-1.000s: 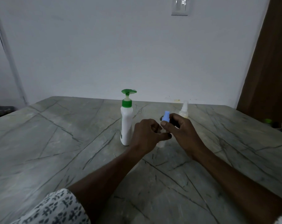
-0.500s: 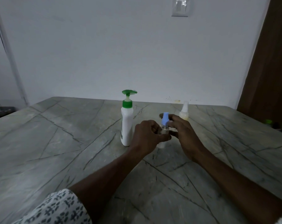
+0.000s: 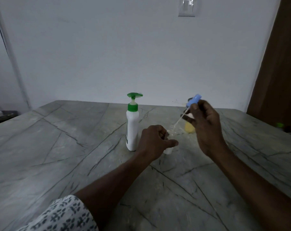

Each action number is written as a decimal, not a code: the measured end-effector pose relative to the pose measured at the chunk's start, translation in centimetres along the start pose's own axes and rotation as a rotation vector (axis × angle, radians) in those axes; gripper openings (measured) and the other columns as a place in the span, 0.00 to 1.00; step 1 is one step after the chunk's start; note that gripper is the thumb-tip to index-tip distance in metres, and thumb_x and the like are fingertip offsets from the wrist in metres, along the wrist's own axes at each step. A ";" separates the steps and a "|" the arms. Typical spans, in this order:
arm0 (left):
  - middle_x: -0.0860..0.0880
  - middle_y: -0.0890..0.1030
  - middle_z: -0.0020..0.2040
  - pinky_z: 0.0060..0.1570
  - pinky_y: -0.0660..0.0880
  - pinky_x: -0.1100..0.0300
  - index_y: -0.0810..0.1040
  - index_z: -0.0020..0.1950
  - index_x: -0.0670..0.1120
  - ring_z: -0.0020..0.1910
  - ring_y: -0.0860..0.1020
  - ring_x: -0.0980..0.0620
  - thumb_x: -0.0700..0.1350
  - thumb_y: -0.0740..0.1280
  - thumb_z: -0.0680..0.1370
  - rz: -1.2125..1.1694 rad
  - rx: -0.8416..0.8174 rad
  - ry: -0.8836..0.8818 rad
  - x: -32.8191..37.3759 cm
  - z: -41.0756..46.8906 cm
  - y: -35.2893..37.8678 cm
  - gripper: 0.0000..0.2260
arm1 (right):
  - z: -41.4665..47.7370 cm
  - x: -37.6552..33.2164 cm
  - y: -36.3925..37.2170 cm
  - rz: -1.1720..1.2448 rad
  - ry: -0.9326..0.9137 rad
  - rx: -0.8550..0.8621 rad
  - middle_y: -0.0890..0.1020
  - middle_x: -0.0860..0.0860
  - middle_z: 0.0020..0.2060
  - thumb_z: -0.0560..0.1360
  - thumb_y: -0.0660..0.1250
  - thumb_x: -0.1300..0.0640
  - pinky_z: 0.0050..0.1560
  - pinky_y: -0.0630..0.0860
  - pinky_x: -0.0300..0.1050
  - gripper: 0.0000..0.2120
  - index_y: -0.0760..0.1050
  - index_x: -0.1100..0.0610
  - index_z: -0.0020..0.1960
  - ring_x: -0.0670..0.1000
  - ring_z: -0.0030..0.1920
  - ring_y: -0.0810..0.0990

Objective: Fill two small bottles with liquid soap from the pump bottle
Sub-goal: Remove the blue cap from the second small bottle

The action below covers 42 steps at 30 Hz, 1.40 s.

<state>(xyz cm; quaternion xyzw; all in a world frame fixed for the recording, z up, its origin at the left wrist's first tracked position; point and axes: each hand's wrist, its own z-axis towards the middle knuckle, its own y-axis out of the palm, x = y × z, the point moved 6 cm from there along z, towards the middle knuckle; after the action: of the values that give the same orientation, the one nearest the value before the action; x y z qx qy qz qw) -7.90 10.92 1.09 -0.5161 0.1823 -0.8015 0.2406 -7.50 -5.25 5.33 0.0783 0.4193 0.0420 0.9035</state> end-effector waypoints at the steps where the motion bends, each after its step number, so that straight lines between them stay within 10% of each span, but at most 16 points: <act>1: 0.55 0.77 0.34 0.28 0.68 0.76 0.79 0.42 0.46 0.31 0.73 0.61 0.49 0.81 0.69 -0.002 -0.010 0.001 0.0 0.0 0.1 0.14 | 0.4 -0.5 -0.5 0.065 -0.016 0.034 0.81 0.48 0.50 0.75 0.64 0.52 0.55 0.80 0.49 0.10 0.77 0.53 0.54 0.46 0.49 0.80; 5: 0.56 0.77 0.34 0.28 0.68 0.77 0.79 0.42 0.46 0.31 0.73 0.61 0.50 0.81 0.69 -0.008 -0.004 -0.003 -0.1 0.0 0.1 0.14 | 1.8 -1.3 -2.8 0.069 -0.086 0.117 0.80 0.49 0.48 0.78 0.64 0.54 0.54 0.80 0.49 0.08 0.76 0.54 0.55 0.47 0.48 0.79; 10: 0.56 0.77 0.33 0.28 0.68 0.76 0.79 0.42 0.46 0.30 0.72 0.62 0.50 0.81 0.69 -0.032 0.006 -0.010 -0.2 0.0 0.2 0.14 | 3.2 1.4 -2.1 -0.722 -0.239 -0.096 0.80 0.52 0.48 0.77 0.68 0.57 0.49 0.73 0.37 0.10 0.78 0.58 0.57 0.51 0.48 0.79; 18: 0.58 0.75 0.32 0.29 0.68 0.77 0.72 0.36 0.52 0.27 0.70 0.64 0.51 0.81 0.69 0.011 0.009 -0.002 -0.1 0.1 0.3 0.16 | 2.8 9.7 0.2 -1.668 -0.286 -0.570 0.81 0.53 0.55 0.77 0.65 0.56 0.64 0.63 0.52 0.11 0.78 0.53 0.58 0.57 0.61 0.75; 42: 0.56 0.78 0.35 0.32 0.69 0.77 0.79 0.44 0.48 0.32 0.73 0.62 0.52 0.80 0.70 0.008 0.035 -0.005 -0.9 0.3 0.4 0.13 | 3.6 9.0 -3.6 -1.301 0.012 -0.382 0.80 0.59 0.60 0.76 0.67 0.64 0.59 0.71 0.49 0.18 0.76 0.59 0.66 0.58 0.60 0.76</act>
<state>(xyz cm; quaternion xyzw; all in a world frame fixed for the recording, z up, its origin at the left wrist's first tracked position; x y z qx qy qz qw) -7.21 11.12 0.39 -0.5133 0.1698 -0.8022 0.2533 1.04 -7.91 0.22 -0.3511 0.3712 -0.4365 0.7405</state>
